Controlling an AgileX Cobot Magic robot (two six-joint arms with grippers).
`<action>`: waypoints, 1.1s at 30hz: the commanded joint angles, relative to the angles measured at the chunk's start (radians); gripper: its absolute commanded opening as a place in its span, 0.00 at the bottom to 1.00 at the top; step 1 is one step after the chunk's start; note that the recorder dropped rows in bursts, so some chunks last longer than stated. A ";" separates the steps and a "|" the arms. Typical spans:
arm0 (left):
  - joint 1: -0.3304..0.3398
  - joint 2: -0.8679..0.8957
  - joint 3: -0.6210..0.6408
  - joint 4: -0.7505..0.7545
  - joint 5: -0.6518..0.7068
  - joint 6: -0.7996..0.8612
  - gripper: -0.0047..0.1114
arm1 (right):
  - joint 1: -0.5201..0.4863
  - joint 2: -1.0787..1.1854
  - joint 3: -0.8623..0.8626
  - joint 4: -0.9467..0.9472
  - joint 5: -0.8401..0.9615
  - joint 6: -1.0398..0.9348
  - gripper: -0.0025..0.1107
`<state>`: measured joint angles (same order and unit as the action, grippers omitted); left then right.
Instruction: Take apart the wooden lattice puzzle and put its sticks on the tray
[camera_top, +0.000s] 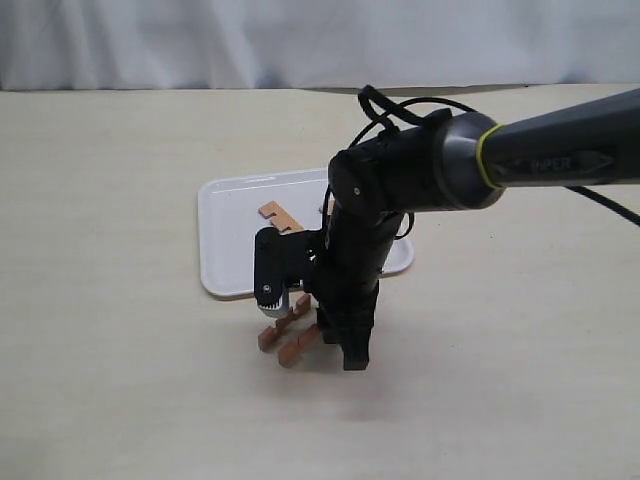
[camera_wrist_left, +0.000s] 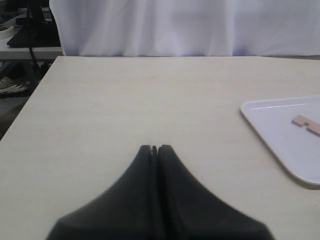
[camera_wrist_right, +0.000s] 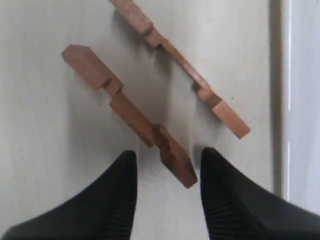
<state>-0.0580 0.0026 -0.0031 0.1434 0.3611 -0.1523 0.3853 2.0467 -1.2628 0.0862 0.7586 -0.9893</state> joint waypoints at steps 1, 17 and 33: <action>-0.008 -0.003 0.003 0.002 -0.006 0.001 0.04 | 0.000 0.000 0.002 0.010 0.004 -0.019 0.09; -0.008 -0.003 0.003 0.002 -0.006 0.001 0.04 | 0.000 -0.164 0.002 0.021 0.081 -0.008 0.06; -0.008 -0.003 0.003 0.002 -0.006 0.001 0.04 | -0.065 -0.080 -0.059 -0.497 -0.239 1.104 0.06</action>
<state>-0.0580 0.0026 -0.0031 0.1434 0.3611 -0.1523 0.3554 1.9249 -1.2971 -0.3504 0.4917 -0.0349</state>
